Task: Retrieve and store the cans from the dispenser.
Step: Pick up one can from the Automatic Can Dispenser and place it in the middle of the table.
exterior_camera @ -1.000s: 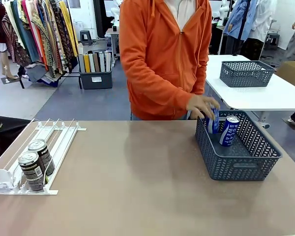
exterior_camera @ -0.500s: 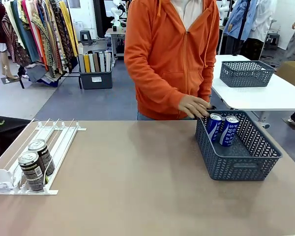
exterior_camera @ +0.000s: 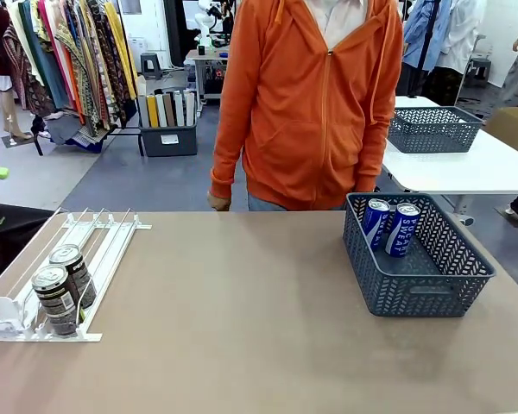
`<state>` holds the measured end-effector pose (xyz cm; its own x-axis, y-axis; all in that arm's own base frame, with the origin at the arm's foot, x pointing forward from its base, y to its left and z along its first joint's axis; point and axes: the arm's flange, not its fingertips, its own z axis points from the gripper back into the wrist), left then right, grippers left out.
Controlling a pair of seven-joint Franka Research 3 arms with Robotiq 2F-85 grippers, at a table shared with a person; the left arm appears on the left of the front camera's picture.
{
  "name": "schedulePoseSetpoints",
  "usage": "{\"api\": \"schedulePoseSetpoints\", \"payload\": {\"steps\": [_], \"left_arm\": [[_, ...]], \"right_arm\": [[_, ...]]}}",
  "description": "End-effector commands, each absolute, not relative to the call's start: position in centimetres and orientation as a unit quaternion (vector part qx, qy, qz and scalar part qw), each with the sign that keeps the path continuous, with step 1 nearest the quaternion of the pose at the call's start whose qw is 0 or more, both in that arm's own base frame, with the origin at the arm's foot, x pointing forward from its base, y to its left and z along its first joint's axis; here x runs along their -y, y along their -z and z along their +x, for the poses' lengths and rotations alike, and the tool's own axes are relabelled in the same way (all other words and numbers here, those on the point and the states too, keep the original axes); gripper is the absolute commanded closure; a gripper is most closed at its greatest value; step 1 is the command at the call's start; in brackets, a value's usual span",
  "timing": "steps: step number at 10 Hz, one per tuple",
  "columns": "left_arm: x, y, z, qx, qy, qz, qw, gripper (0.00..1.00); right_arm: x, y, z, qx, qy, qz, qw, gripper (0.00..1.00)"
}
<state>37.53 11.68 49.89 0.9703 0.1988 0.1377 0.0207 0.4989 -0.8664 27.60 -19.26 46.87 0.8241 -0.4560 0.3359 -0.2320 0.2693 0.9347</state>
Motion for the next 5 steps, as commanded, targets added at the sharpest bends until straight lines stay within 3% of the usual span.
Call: {"api": "schedulePoseSetpoints", "payload": {"steps": [1,4,5], "left_arm": [[-5.1,-54.8,35.2,0.075,0.024,-0.264,0.961,0.0],[1.3,-55.1,33.6,0.063,0.054,-0.055,0.995,0.0],[1.9,-54.7,33.4,0.061,0.057,-0.031,0.996,0.0]], "right_arm": [[19.1,-47.4,27.9,0.294,0.078,0.608,0.734,0.0],[19.1,-47.4,27.9,0.294,0.078,0.608,0.734,0.0],[19.1,-47.4,27.9,0.294,0.078,0.608,0.734,0.0]]}}
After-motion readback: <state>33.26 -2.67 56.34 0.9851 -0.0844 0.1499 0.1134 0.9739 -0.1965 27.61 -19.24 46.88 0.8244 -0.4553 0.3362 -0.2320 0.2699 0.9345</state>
